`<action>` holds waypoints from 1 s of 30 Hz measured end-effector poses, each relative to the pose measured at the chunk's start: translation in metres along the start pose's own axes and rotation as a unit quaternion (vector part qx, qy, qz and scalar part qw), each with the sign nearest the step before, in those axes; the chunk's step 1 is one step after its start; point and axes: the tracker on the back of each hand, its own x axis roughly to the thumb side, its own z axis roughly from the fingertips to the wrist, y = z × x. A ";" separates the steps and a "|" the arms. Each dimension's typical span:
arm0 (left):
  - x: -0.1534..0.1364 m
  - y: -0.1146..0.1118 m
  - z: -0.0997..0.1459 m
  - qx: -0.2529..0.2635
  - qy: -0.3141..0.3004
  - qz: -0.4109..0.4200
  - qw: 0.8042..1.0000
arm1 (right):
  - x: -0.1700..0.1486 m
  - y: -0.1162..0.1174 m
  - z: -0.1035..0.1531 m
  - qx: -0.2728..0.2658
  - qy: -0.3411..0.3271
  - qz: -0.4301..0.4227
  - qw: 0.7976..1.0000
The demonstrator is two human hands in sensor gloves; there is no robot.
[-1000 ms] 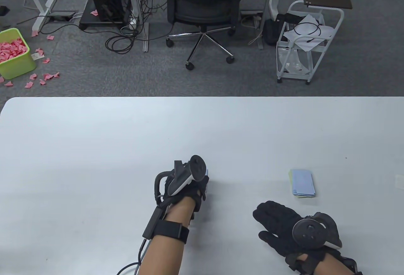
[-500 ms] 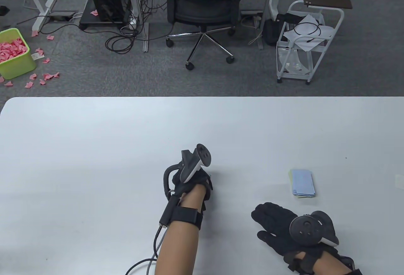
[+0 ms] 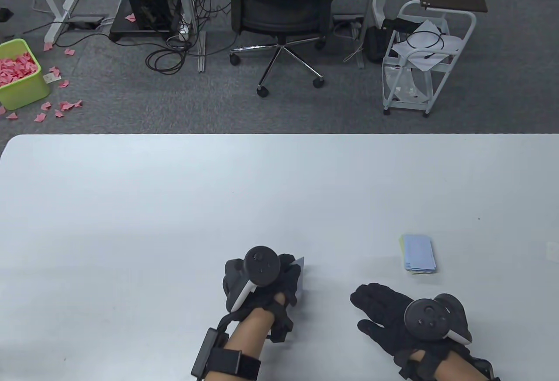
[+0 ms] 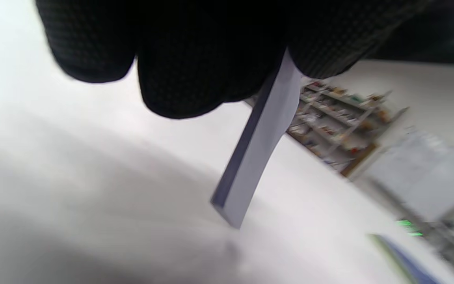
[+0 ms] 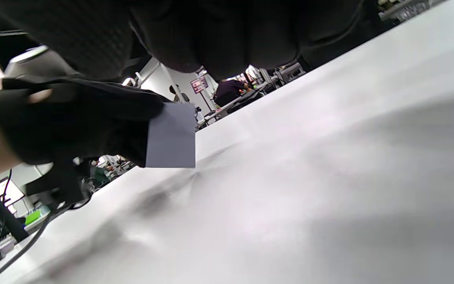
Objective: Tear off the sticky note
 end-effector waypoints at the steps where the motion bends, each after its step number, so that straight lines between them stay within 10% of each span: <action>1: 0.003 0.000 0.009 0.007 -0.016 0.020 1.000 | -0.002 0.000 -0.001 0.001 0.010 -0.017 1.000; 16: 0.019 -0.025 0.040 0.021 -0.178 0.215 0.960 | -0.013 0.012 -0.005 0.018 0.085 -0.195 0.977; 26: 0.026 -0.023 0.048 0.026 -0.200 0.254 0.946 | -0.007 0.024 -0.010 0.023 0.088 -0.367 0.926; 30: 0.027 -0.021 0.043 -0.062 -0.234 0.331 0.912 | -0.009 0.027 -0.011 0.069 0.066 -0.488 0.867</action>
